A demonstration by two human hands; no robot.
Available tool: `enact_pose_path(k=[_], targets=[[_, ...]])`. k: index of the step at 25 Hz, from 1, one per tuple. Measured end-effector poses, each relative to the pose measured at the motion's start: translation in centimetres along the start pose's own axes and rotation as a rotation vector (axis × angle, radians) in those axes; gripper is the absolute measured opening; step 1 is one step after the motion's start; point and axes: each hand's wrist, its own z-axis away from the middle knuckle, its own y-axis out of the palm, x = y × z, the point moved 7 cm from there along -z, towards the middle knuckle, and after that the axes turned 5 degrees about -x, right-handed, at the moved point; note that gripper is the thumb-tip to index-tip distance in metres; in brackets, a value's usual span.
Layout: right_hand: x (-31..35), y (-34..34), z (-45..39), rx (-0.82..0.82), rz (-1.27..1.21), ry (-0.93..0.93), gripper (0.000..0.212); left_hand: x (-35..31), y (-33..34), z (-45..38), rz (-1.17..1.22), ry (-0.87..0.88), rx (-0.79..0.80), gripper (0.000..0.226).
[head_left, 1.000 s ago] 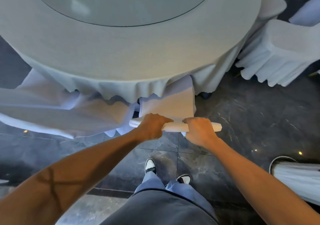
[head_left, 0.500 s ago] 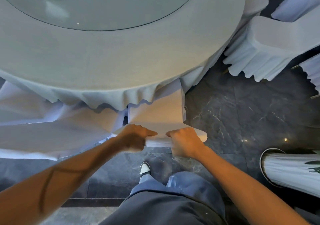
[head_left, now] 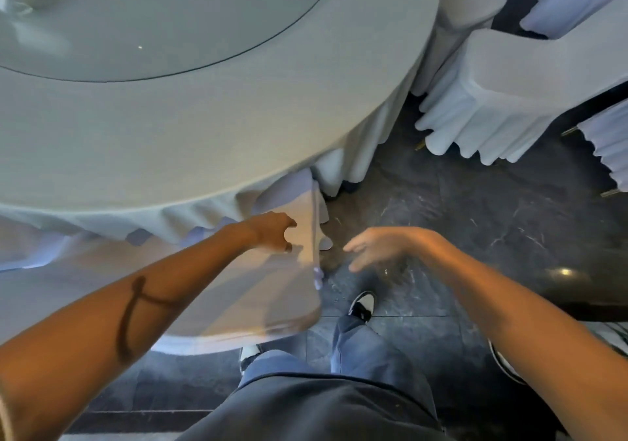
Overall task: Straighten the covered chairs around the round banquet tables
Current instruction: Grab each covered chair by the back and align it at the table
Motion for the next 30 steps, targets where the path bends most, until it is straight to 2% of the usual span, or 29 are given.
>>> enact_pose_path(k=[3,9,13,14,18,20,26,30], targets=[[-8.5,-5.4,2.4,-0.052,-0.084,0.112,0.065,-6.7,-0.7,-5.2,0.049,-0.025,0.0,0.067],[-21.7,-13.7,6.3,-0.202,-0.119,0.193,0.059,-19.1,-4.5,-14.3,0.078,0.06,-0.094,0.054],[-30.0,-19.1,7.7,-0.303,-0.075,0.235,0.062,-25.8,-8.9,-21.4,0.035,0.09,-0.182,0.085],[-32.1,-20.7,8.0,-0.335,-0.068,0.238,0.063,-27.5,-9.9,-23.6,0.011,0.097,-0.18,0.087],[-41.3,-28.9,8.9,-0.459,-0.077,0.322,0.07,-35.9,-15.9,-33.8,-0.049,0.164,-0.194,0.071],[-45.9,-33.4,9.4,-0.516,-0.077,0.372,0.07,-40.0,-19.5,-39.0,-0.089,0.216,-0.213,0.072],[-57.6,-44.4,13.5,-0.582,-0.071,0.513,0.062,-52.2,-29.1,-50.6,-0.204,0.332,-0.168,0.078],[-65.5,-49.3,16.1,-0.484,-0.115,0.524,0.06,-60.2,-33.2,-57.2,-0.268,0.358,-0.131,0.073]])
